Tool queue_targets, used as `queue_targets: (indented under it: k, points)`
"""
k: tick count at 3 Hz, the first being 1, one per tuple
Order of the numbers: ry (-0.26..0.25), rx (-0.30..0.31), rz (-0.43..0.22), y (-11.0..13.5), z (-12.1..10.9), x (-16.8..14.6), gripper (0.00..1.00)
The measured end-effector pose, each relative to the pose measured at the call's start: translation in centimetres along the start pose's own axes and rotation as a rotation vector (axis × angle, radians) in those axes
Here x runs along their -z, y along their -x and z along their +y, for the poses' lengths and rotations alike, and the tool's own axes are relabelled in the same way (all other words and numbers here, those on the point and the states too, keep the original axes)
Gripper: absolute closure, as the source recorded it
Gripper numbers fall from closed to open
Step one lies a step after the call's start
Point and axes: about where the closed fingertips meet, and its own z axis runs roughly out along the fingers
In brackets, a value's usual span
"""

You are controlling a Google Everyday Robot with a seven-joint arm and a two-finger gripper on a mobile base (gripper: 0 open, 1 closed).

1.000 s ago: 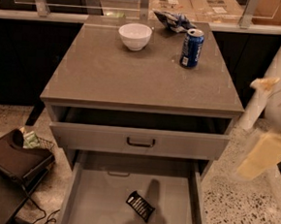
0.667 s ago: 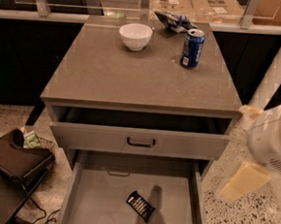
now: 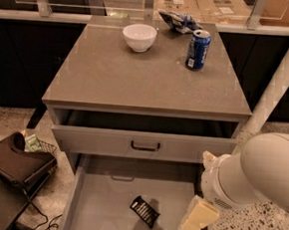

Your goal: Pick rxbar chocolate from middle drawer and place on counter

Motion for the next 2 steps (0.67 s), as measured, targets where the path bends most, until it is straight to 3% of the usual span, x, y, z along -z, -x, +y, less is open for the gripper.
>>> queue_targets:
  k: [2]
  points:
    - [-0.017,-0.009,0.027,0.37,-0.33,-0.68,0.00]
